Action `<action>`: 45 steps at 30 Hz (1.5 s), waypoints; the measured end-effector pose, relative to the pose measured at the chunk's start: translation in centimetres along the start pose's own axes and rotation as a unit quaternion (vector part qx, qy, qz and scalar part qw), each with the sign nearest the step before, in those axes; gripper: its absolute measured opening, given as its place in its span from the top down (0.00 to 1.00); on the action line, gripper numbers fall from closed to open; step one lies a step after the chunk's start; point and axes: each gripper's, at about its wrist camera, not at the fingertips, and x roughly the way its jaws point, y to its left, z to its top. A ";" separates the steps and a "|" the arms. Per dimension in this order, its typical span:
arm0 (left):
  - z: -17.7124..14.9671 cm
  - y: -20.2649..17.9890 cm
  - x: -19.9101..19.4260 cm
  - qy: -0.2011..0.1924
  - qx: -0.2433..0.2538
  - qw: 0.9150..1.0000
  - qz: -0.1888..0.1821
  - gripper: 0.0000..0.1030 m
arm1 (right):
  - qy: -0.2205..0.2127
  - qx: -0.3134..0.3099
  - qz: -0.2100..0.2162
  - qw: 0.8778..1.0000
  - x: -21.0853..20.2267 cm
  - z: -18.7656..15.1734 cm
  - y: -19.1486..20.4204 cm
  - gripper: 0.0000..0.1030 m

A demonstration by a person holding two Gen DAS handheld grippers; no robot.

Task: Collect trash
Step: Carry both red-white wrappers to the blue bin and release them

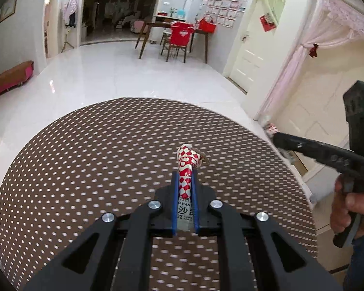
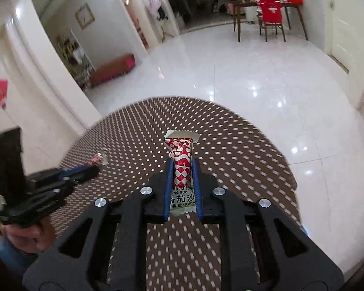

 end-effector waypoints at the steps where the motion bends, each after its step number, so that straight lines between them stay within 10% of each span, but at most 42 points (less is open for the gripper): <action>1: 0.0 -0.7 -0.2 -0.001 0.004 1.000 -0.003 0.91 | -0.008 0.008 0.004 1.000 -1.1 0.0 -0.6 0.85; 20: -0.7 -19.0 0.1 -0.002 0.110 0.987 -0.119 0.91 | -0.133 0.151 -0.118 0.972 -19.4 -6.0 -13.9 0.85; 33: -3.5 -30.5 9.1 0.119 0.169 0.964 -0.168 0.91 | -0.094 0.249 -0.144 0.953 -18.7 -12.4 -20.9 0.84; 45: -5.1 -33.3 14.8 0.167 0.185 0.953 -0.172 0.82 | -0.068 0.285 -0.139 0.946 -17.6 -15.2 -23.6 0.81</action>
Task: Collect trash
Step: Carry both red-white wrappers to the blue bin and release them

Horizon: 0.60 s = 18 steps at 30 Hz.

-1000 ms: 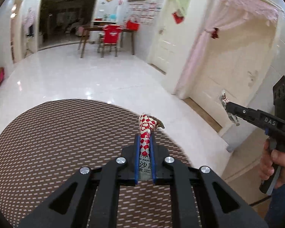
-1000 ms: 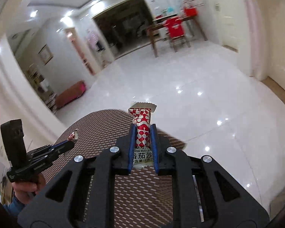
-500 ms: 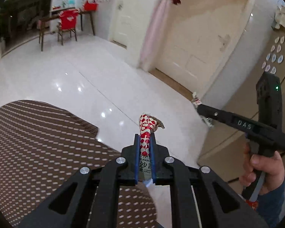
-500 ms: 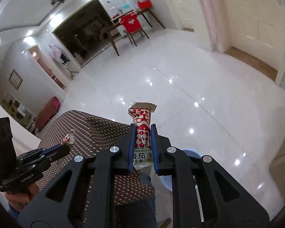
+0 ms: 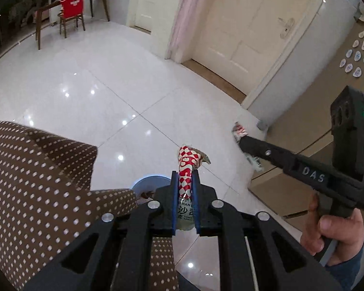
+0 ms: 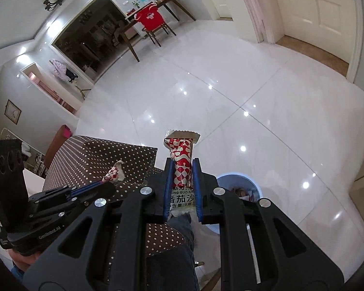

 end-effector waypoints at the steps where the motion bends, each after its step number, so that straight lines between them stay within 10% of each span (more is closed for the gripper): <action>1: 0.2 0.0 0.5 0.008 0.003 1.000 0.000 0.61 | 0.003 0.004 -0.002 1.000 0.3 -0.1 -0.3 0.81; 2: 0.1 0.2 0.6 0.009 -0.001 1.000 0.008 0.33 | 0.005 0.007 -0.004 1.000 0.6 -0.1 -0.4 0.81; 4: -0.1 0.9 0.0 -0.014 -0.015 0.999 0.024 0.16 | 0.016 0.018 -0.001 1.000 1.5 -0.1 -0.9 0.71; 6: 0.0 1.2 -0.6 -0.024 -0.016 0.999 0.024 0.15 | 0.019 0.026 -0.003 0.999 1.6 -0.7 -1.4 0.43; 9: 0.3 2.1 -1.9 -0.029 -0.015 0.998 0.046 0.13 | 0.023 0.033 0.002 0.999 1.8 -0.9 -1.8 0.36; 12: 0.6 2.5 -3.8 -0.050 -0.015 0.996 0.071 0.10 | 0.017 0.036 -0.005 0.999 1.5 -1.2 -1.6 0.08; 18: 0.1 2.4 -8.1 -0.085 0.003 0.993 0.087 0.09 | -0.007 0.026 -0.055 0.998 0.0 -0.7 -0.1 0.06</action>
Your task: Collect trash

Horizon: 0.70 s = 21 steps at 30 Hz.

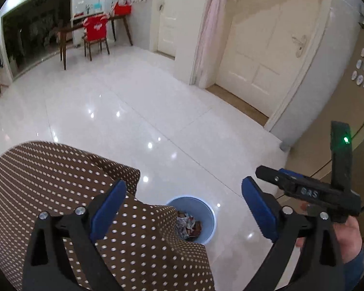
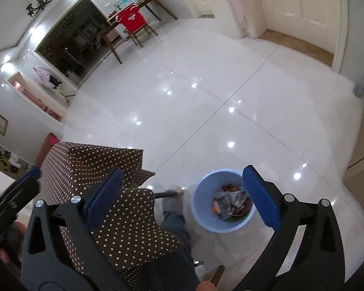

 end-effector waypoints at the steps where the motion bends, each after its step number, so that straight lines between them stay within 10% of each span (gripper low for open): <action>1: 0.0 0.0 -0.8 -0.007 0.006 1.000 0.005 0.09 | -0.002 -0.003 -0.002 1.000 -0.3 0.1 -0.1 0.06; 21: -3.2 5.3 -17.7 -0.145 -0.023 0.976 0.161 0.09 | -0.090 -0.159 0.017 0.983 -11.2 -1.4 16.8 0.06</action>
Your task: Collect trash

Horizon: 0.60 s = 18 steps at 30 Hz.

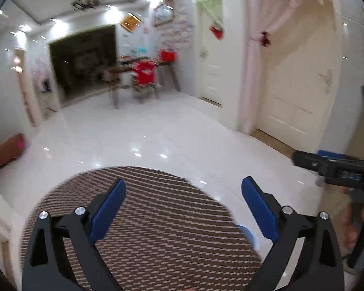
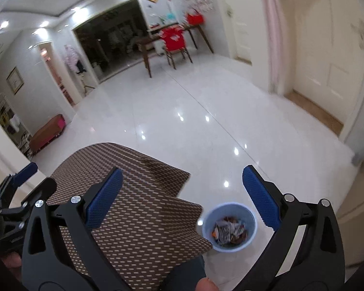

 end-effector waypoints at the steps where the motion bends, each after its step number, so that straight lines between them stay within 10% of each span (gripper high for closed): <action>1: 0.1 0.6 -0.8 -0.007 0.000 1.000 0.014 0.08 | -0.009 -0.012 0.000 1.000 -0.8 0.1 1.4 0.06; 18: 0.5 6.5 -14.4 -0.108 -0.086 0.982 0.128 0.05 | -0.127 -0.119 -0.007 0.985 -10.6 0.0 13.2 0.06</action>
